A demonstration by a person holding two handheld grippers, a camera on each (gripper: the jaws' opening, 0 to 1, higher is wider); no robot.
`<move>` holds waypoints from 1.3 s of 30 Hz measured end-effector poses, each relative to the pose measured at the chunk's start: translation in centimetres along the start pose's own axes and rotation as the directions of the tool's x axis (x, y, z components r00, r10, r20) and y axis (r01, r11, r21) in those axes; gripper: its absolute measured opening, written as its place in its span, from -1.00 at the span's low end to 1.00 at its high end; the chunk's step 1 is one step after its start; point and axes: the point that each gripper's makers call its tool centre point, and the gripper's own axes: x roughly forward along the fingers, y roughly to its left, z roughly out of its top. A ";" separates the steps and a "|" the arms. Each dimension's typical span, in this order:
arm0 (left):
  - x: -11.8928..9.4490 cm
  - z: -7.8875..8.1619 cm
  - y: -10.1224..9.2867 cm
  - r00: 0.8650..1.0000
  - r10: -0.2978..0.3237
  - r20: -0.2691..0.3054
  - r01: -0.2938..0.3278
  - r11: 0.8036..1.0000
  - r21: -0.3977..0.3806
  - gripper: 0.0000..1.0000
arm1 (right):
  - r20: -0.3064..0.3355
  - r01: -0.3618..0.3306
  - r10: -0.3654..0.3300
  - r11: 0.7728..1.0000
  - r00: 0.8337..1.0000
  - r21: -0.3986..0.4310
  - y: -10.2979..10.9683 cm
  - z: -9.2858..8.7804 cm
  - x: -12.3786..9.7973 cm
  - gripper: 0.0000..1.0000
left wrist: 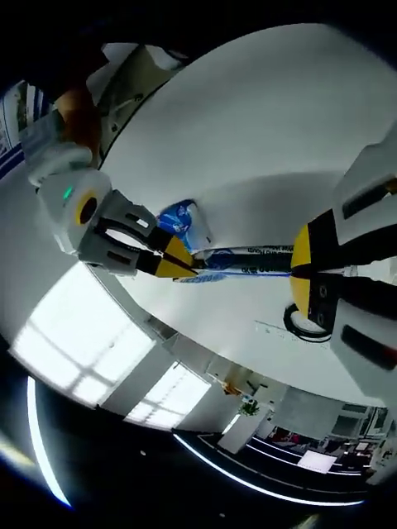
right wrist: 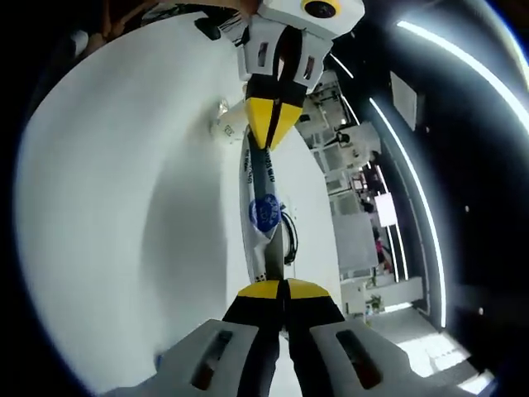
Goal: Arrange the tabletop items into an orderly group along one side of the table until the central work area is clear of visible clutter.
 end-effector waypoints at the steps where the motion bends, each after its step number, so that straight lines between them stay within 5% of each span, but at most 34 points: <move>1: 0.0 -0.1 0.0 1.000 0.001 -0.001 -0.001 1.000 0.001 -1.00 | 0.001 -0.001 0.001 1.000 1.000 0.000 0.0 0.1 0.1 -1.00; 11: 0.8 -2.1 -0.2 0.998 0.006 -0.064 -0.005 1.000 0.012 -1.00 | 0.010 -0.048 0.048 0.999 0.999 0.005 1.8 0.3 1.7 -1.00; 30: 2.0 -4.3 -7.2 0.981 -0.059 -0.182 0.060 0.998 -0.004 -1.00 | 0.100 -0.211 0.199 0.969 0.975 0.131 8.0 0.2 1.7 -1.00; 39: 2.6 -5.7 -8.4 0.978 -0.083 -0.192 0.077 0.996 -0.037 -1.00 | 0.117 -0.259 0.243 0.955 0.963 0.148 10.0 0.0 1.9 -1.00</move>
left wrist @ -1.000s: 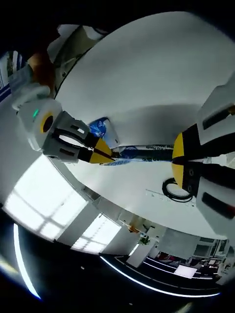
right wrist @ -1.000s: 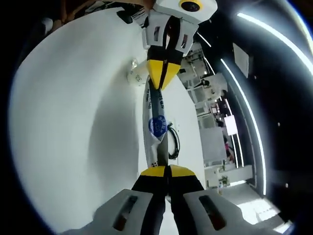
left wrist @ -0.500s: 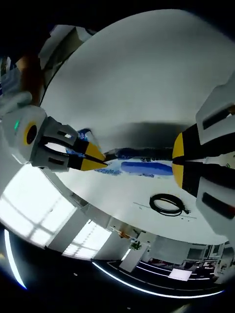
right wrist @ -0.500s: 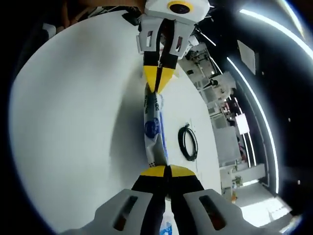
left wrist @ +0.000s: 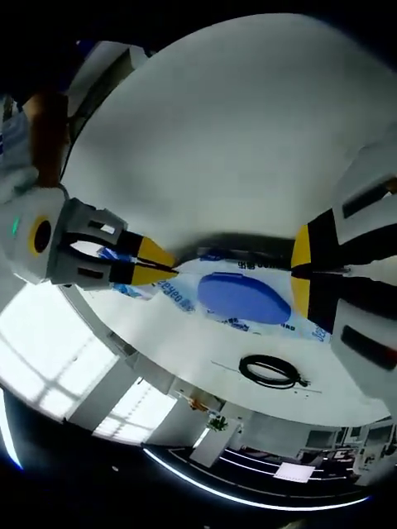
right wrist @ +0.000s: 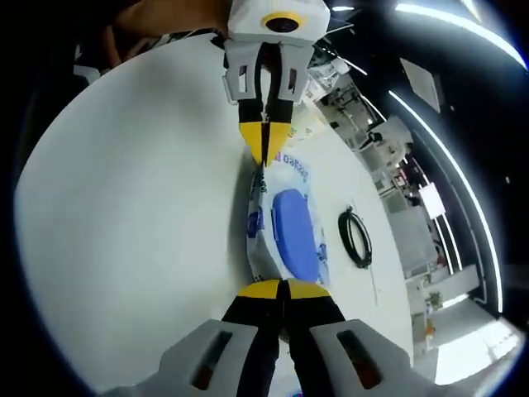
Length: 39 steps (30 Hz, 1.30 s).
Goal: Arrange the tabletop items into an orderly group along one side of the table until the central work area is clear of visible clutter.
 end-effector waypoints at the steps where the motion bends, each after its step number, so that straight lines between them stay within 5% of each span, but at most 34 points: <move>1: 0.0 0.0 -0.1 1.000 -0.002 -0.001 0.002 1.000 0.000 -1.00 | 0.000 -0.003 0.003 1.000 1.000 0.001 0.1 0.0 0.0 -1.00; 13: 0.1 -0.2 -0.3 0.998 0.004 0.055 -0.002 0.999 -0.045 -0.94 | 0.033 -0.015 0.013 0.999 0.999 0.038 0.6 0.0 0.1 -1.00; 20: -0.5 1.0 -0.5 0.992 0.011 0.124 -0.003 0.998 -0.068 -0.73 | 0.093 -0.025 0.016 0.995 0.996 0.096 0.0 1.1 -0.6 -0.68; 26: -1.4 3.3 -0.5 0.969 0.036 0.244 -0.003 0.991 -0.133 -0.31 | 0.180 -0.031 -0.008 0.977 0.984 0.210 -0.1 2.8 -1.4 -0.30; 31: -2.1 3.9 -0.4 0.959 0.050 0.278 -0.002 0.985 -0.170 0.04 | 0.197 -0.041 -0.017 0.957 0.980 0.286 -0.3 2.8 -1.6 0.31; 35: -2.4 4.8 -1.3 0.947 0.021 0.321 0.058 0.970 -0.234 0.40 | 0.219 -0.054 -0.022 0.942 0.975 0.332 -0.2 3.3 -1.9 0.71; 37: -2.6 4.9 -1.7 0.942 -0.013 0.335 0.118 0.949 -0.294 0.65 | 0.264 -0.114 0.003 0.906 0.965 0.408 0.2 4.0 -2.3 0.91; 39: -2.6 4.8 -1.6 0.944 -0.005 0.330 0.111 0.947 -0.300 0.77 | 0.261 -0.107 -0.015 0.888 0.965 0.447 -0.3 3.8 -2.5 0.98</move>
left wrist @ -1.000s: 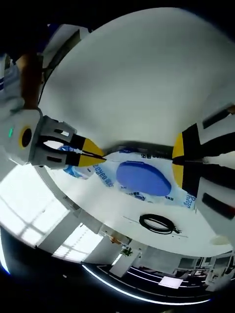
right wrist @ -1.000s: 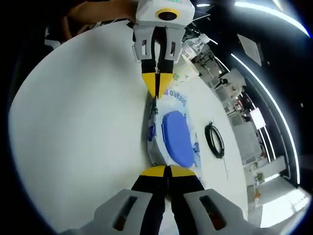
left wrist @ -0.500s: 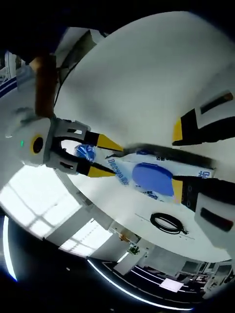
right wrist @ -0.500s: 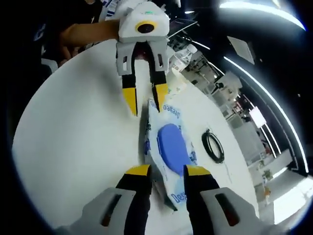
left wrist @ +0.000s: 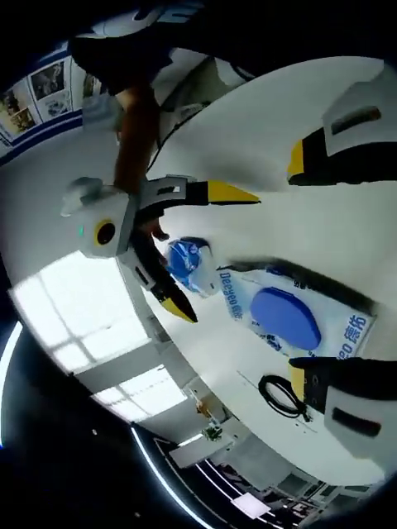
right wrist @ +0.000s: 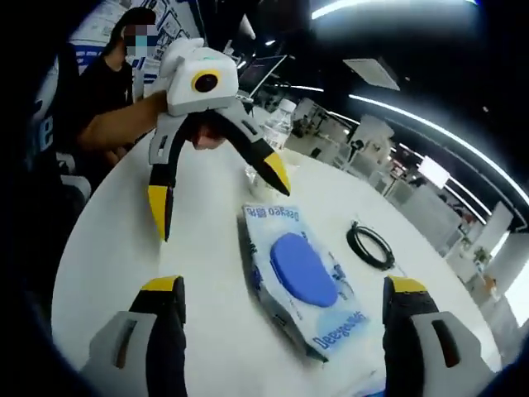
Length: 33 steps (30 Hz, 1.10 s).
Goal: Arrange the tabletop items into an orderly group along one side of the table until the central work area is clear of visible clutter.
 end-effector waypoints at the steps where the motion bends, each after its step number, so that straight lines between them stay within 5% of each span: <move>1: 0.0 0.0 0.0 1.000 0.002 0.000 -0.002 1.000 0.002 0.78 | -0.001 0.005 -0.005 1.000 1.000 0.007 -0.1 0.0 0.0 0.99; 5: 0.0 0.1 0.8 0.999 0.045 0.001 -0.045 0.999 -0.016 0.93 | 0.004 0.020 -0.020 0.999 1.000 0.046 -0.8 -0.1 -0.6 1.00; 16: -0.9 1.6 1.8 0.995 0.056 0.077 -0.043 0.986 -0.158 1.00 | 0.053 0.038 -0.045 0.990 0.998 0.134 -2.8 0.0 -2.7 1.00; 23: -3.0 3.9 5.5 0.973 0.150 0.174 -0.083 0.936 -0.341 1.00 | 0.090 0.057 -0.077 0.977 0.993 0.204 -5.0 1.6 -4.1 1.00; 26: -3.7 4.4 7.4 0.966 0.194 0.171 -0.115 0.915 -0.388 1.00 | 0.090 0.067 -0.087 0.977 0.992 0.201 -5.7 2.3 -4.4 1.00; 33: -4.7 4.4 8.9 0.966 0.224 0.126 -0.159 0.907 -0.389 1.00 | 0.074 0.055 -0.074 0.972 0.995 0.226 -7.3 3.4 -3.7 1.00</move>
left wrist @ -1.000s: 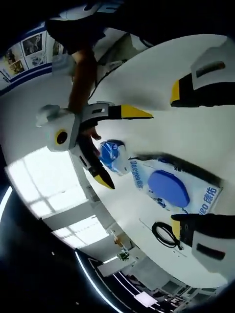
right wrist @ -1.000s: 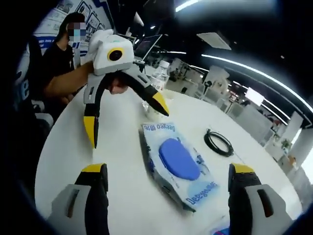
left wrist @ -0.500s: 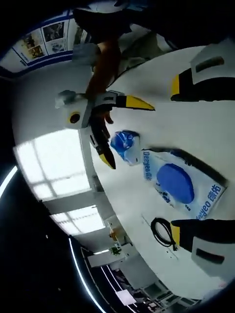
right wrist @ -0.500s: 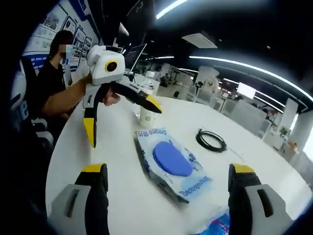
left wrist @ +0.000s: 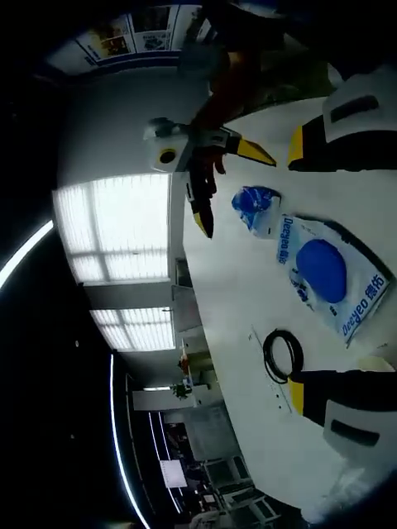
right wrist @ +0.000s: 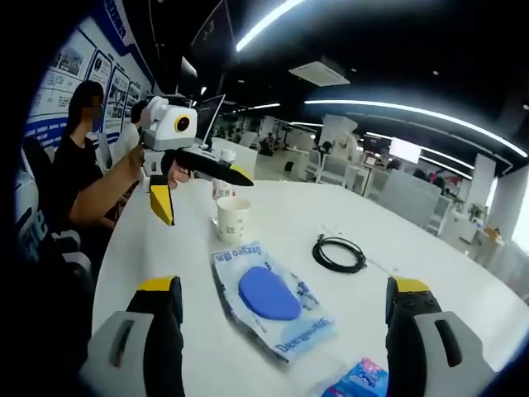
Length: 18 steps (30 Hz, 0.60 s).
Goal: Arrange the tabletop items into an orderly group along one side of the table until the central work area is clear of visible clutter.
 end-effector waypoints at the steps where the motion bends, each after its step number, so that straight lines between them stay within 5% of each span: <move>1: -0.1 0.1 0.1 1.000 0.001 0.000 -0.001 1.000 -0.003 1.00 | 0.001 0.001 -0.001 1.000 1.000 -0.003 -0.1 0.0 0.1 1.00; 18: 3.2 1.3 4.4 0.991 0.073 -0.108 -0.072 0.997 0.017 0.99 | -0.111 -0.003 0.003 1.000 0.994 -0.002 -3.4 0.0 3.3 0.99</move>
